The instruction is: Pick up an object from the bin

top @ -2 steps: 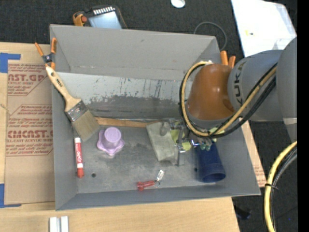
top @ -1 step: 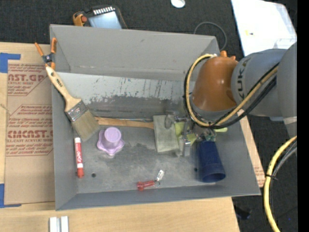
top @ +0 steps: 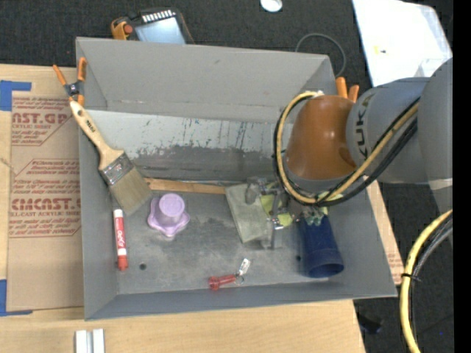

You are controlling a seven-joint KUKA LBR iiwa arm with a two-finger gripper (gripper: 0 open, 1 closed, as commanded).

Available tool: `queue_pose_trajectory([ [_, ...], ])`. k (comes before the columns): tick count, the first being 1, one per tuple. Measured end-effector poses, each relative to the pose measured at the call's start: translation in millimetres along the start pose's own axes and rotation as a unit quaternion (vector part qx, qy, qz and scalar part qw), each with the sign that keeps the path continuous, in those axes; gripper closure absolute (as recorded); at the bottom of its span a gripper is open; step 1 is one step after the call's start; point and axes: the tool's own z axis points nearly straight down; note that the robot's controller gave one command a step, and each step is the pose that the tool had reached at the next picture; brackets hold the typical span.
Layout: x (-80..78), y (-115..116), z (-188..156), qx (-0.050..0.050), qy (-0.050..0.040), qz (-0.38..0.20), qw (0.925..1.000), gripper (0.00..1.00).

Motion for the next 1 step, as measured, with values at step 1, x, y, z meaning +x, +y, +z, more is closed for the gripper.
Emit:
queue_pose_trajectory([
  [1,-13.7,-15.9,0.4,0.002,-0.005,-0.005,1.0,0.0],
])
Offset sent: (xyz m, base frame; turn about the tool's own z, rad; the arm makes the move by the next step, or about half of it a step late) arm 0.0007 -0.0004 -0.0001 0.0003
